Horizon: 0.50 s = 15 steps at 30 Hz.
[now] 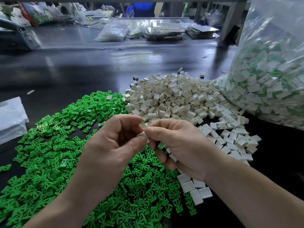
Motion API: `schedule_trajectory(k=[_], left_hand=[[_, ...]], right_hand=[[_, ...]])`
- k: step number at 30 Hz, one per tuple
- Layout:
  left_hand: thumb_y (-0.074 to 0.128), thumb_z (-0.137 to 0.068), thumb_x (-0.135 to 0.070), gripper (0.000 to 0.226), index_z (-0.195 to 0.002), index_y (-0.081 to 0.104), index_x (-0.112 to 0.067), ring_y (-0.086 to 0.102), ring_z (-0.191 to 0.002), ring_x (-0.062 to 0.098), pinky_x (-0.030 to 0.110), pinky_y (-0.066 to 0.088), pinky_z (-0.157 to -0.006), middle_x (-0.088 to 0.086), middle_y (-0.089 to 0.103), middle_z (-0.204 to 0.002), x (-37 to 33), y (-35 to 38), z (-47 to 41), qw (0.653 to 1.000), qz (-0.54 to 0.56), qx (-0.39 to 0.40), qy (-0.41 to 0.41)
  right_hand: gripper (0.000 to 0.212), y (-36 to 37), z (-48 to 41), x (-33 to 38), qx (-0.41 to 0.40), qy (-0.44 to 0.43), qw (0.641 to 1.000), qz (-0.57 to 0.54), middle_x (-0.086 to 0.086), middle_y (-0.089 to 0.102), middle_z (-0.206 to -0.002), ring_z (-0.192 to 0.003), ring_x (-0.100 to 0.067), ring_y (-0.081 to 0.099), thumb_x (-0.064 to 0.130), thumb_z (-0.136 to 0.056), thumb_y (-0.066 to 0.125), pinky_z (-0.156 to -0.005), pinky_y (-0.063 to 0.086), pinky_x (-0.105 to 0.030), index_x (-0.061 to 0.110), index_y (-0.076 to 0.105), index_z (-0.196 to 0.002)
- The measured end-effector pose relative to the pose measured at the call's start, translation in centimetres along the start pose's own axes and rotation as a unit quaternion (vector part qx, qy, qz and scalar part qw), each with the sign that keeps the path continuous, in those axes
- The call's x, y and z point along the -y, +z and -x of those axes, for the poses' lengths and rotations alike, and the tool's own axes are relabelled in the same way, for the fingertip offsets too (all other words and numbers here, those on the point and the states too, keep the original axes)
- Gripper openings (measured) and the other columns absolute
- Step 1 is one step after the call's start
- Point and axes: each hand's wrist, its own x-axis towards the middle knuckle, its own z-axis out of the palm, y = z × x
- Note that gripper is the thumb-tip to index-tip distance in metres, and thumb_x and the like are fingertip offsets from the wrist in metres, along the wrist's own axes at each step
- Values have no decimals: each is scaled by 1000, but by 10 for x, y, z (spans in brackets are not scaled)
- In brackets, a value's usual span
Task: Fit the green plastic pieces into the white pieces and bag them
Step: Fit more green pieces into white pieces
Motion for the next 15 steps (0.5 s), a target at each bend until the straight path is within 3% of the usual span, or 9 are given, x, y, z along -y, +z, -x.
schedule_trajectory(k=[4,6,9,15], left_hand=[[72,-75,-33,37,-110,63,-40,69,-84,11,21,56,-71,-8,68,-95,2,-2,1,988,-143,-31,40],[71,-77,-36,39,-114,61,-36,69,-88,11,18,55,-73,-9,67,-97,2,0,3,982,-171,-22,73],[77,-80,-28,39,-115,61,-30,67,-94,10,14,51,-80,-12,63,-103,1,1,3,971,-207,0,118],[73,-82,-29,29,-108,64,-32,67,-85,1,4,46,-69,-18,68,-95,-6,-2,5,974,-187,-16,124]], right_hand=[[15,1,1,-3,8,-27,995,91,4,59,-67,-46,-11,51,26,-92,72,-36,38,-20,11,70,-95],[14,1,1,-3,5,-28,994,105,4,58,-65,-46,-11,51,25,-93,71,-36,38,-21,11,69,-93],[17,1,2,1,-13,-6,998,68,3,57,-64,-43,-11,47,23,-96,66,-35,34,-18,14,66,-82],[19,-3,3,7,67,74,994,-41,-1,54,-67,-42,-9,44,27,-93,65,-36,30,-15,16,65,-79]])
